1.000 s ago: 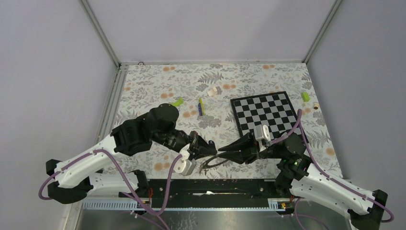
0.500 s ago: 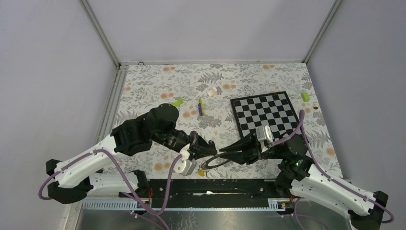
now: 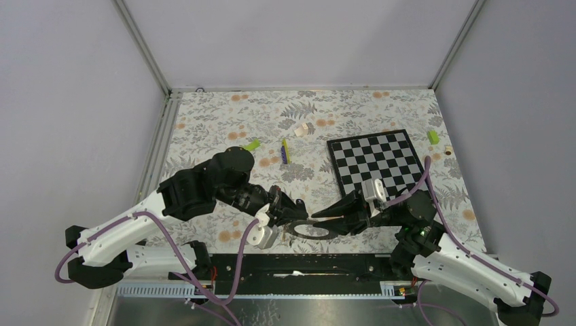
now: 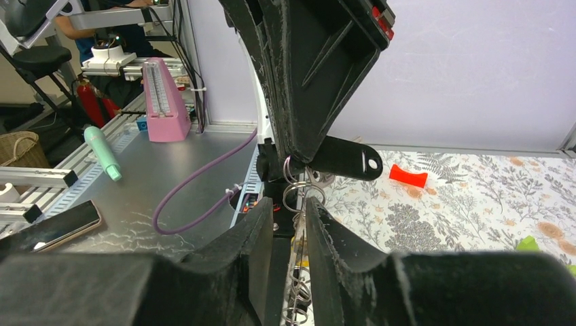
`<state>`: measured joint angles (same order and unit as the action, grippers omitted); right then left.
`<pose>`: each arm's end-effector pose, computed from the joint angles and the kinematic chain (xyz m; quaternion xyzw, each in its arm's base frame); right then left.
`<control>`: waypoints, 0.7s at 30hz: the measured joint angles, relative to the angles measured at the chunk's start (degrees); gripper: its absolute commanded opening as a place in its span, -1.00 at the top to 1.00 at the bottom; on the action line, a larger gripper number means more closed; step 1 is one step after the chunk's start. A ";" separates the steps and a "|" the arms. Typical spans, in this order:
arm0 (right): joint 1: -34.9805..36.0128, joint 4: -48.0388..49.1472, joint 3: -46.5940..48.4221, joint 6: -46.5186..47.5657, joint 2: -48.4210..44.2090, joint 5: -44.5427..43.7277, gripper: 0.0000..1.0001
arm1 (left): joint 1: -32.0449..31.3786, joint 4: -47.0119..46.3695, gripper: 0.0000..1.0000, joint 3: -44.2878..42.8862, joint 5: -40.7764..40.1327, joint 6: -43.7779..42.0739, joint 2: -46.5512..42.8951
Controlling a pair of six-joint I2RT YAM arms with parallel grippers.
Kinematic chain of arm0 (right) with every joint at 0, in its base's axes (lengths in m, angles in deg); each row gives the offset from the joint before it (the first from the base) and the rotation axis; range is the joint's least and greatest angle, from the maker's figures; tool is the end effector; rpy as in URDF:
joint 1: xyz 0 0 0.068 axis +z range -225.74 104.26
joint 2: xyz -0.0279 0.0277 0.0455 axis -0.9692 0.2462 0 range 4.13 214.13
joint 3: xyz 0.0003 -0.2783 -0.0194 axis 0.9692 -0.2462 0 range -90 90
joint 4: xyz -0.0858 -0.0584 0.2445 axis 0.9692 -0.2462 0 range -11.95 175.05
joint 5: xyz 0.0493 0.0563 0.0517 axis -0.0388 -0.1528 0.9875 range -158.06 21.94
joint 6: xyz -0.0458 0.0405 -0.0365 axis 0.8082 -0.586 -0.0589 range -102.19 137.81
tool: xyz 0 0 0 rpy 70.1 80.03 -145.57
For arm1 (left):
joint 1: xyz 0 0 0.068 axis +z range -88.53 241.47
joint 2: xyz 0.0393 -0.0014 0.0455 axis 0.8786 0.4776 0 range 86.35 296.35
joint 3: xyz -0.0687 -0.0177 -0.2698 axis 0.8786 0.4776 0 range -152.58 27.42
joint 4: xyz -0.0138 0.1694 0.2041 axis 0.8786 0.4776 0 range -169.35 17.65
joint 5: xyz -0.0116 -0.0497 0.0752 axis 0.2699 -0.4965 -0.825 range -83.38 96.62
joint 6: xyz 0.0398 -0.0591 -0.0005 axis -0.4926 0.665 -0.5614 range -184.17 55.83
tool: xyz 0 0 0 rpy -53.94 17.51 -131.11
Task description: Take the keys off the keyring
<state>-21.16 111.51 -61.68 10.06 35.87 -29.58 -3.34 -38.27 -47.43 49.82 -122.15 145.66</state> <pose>0.0590 0.1458 0.3477 -0.4592 0.3688 0.5631 0.5797 0.0536 -0.2086 0.4203 0.7845 0.2042 -0.3404 0.4764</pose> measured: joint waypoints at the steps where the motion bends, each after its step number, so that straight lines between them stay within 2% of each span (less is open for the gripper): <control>1: 0.00 -0.28 0.00 0.02 0.00 0.00 0.37 | 0.00 0.00 1.00 0.00 0.00 -0.02 0.00; 11: 0.00 -3.48 0.00 -0.39 -0.70 0.37 0.34 | 0.00 0.00 1.00 0.00 -0.02 -0.02 0.00; 17: 0.00 -3.67 0.92 -3.32 1.29 4.50 0.33 | 0.00 0.04 1.00 0.00 0.00 0.00 0.00; 21: 0.00 -3.74 1.55 -4.33 2.49 5.49 0.14 | 0.00 0.52 1.00 0.00 0.02 0.00 0.00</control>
<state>-21.16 107.77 -60.13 5.73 38.36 -24.09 -3.34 -37.75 -47.43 49.84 -122.15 145.66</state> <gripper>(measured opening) 0.356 0.020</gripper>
